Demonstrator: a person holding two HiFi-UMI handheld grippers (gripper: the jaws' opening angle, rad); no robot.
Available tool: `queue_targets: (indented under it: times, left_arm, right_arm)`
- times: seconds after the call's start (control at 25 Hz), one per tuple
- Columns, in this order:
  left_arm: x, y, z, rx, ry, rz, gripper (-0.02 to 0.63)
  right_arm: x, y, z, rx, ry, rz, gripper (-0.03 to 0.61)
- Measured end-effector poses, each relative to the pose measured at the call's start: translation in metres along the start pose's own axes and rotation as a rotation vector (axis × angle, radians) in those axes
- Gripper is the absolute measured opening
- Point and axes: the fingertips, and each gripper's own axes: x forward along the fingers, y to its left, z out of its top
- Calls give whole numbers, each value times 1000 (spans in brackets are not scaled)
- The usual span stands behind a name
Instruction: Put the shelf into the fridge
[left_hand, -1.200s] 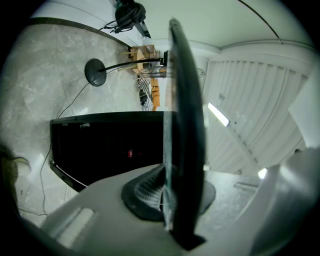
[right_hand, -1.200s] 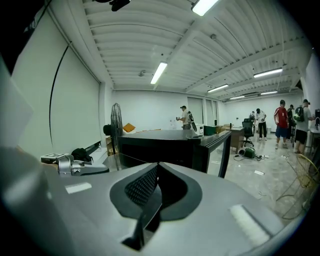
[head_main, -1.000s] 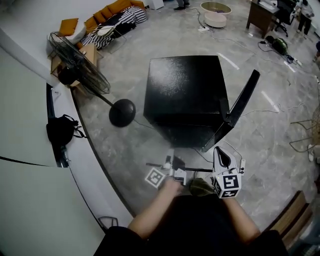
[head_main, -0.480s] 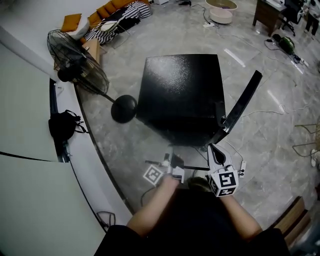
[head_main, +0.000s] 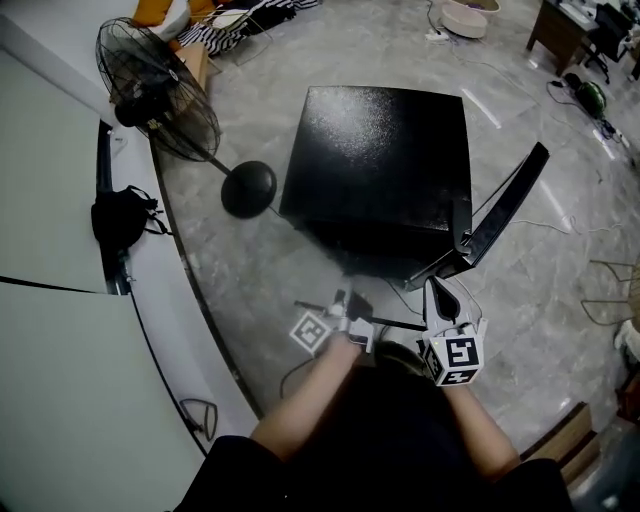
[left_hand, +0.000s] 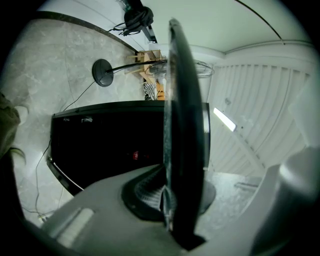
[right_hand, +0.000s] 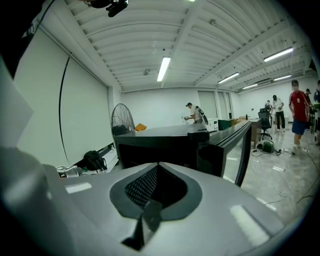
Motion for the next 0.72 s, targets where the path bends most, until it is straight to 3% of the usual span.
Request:
queue_targets:
  times: [0.24, 0.56, 0.72]
  left_arm:
    - [6, 19, 5, -27, -37, 13, 17]
    - [15, 33, 11, 38, -20, -9, 17]
    - [19, 38, 10, -3, -27, -23, 17]
  right_arm:
    - [15, 2, -10, -28, 20, 18, 0]
    - [27, 6, -32, -48, 63, 15, 0]
    - [32, 8, -39, -49, 74, 13, 0]
